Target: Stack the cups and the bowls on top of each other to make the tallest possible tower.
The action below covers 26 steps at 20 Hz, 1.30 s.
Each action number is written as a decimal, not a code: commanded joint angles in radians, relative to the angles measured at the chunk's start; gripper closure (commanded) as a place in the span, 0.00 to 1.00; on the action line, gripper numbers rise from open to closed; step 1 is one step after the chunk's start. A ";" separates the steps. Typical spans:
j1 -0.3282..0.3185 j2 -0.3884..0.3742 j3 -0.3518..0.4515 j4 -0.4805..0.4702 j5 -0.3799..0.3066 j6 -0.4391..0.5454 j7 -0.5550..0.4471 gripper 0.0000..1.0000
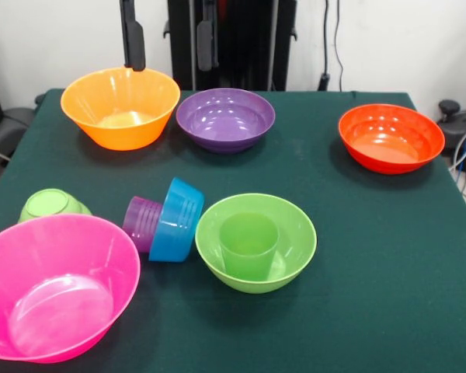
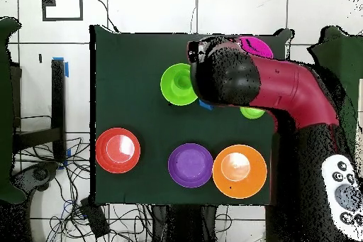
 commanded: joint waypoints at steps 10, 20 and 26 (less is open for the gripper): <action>-0.041 0.086 0.070 0.202 -0.054 -0.307 0.108 0.00; -0.026 0.154 0.050 0.194 -0.055 -0.358 0.106 0.00; -0.059 0.173 0.070 0.192 -0.062 -0.358 0.082 0.00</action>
